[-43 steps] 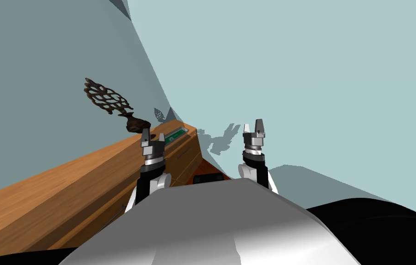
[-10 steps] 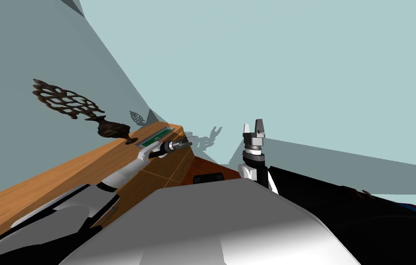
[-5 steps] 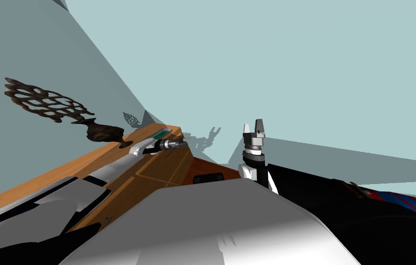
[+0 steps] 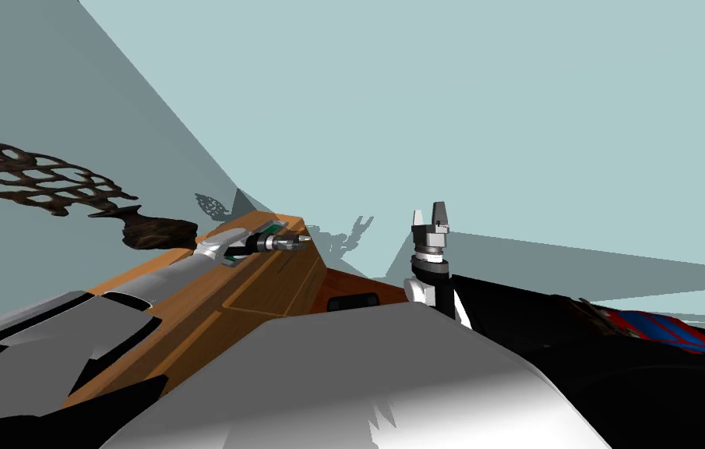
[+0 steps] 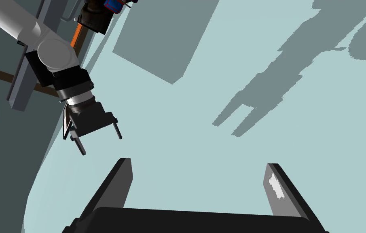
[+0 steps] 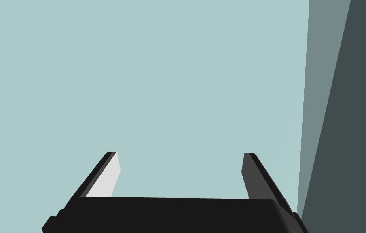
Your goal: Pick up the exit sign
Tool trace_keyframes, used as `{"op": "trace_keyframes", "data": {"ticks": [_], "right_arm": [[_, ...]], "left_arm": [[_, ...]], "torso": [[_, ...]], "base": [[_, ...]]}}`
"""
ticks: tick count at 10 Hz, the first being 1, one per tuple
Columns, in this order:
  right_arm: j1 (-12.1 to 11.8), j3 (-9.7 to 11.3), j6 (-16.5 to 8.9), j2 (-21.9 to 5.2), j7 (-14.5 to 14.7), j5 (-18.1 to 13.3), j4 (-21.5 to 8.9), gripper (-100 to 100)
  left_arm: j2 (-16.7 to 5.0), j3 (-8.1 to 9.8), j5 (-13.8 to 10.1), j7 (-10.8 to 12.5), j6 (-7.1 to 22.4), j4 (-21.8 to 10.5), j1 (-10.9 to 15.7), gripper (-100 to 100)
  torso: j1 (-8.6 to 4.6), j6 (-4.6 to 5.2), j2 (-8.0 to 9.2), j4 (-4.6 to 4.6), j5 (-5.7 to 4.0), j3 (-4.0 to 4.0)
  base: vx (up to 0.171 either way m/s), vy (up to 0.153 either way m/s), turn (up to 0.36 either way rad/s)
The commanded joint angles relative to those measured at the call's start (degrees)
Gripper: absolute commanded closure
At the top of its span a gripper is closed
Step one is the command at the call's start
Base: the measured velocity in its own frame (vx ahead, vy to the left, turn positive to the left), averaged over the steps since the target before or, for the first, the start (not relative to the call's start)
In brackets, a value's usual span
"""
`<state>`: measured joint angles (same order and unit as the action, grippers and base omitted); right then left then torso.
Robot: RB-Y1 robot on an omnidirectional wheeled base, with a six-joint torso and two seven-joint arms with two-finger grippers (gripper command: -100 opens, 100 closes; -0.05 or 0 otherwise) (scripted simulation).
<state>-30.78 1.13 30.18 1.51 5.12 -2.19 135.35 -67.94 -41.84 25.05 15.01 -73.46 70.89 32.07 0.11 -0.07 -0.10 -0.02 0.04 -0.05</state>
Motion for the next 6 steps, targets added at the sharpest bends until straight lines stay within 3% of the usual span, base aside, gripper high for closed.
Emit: {"op": "trace_keyframes", "data": {"ticks": [1,3,4,6], "right_arm": [[0.0,0.0,0.0,0.0,0.0,0.0,0.0,0],[0.0,0.0,0.0,0.0,0.0,0.0,0.0,0],[0.0,0.0,0.0,0.0,0.0,0.0,0.0,0],[0.0,0.0,0.0,0.0,0.0,0.0,0.0,0]], "left_arm": [[-2.9,-2.86,1.3,1.5,-1.8,-2.9,2.9,-100],[-3.8,-2.97,1.3,1.5,-1.8,-4.3,2.9,-100],[-6.4,-5.71,2.5,2.8,-3.6,-6.8,5.6,-100],[-7.1,-5.75,2.5,2.8,-3.6,-8.0,5.6,-100]], "torso": [[0.0,0.0,0.0,0.0,0.0,0.0],[0.03,-0.01,-0.02,0.0,0.0,-0.01],[0.0,-0.01,0.0,0.0,0.0,0.0],[0.03,-0.01,-0.06,-0.01,0.0,-0.03]], "base": [[0.026,0.021,-0.153],[0.023,0.023,-0.036],[0.041,0.021,-0.151],[0.03,0.025,-0.038]]}}
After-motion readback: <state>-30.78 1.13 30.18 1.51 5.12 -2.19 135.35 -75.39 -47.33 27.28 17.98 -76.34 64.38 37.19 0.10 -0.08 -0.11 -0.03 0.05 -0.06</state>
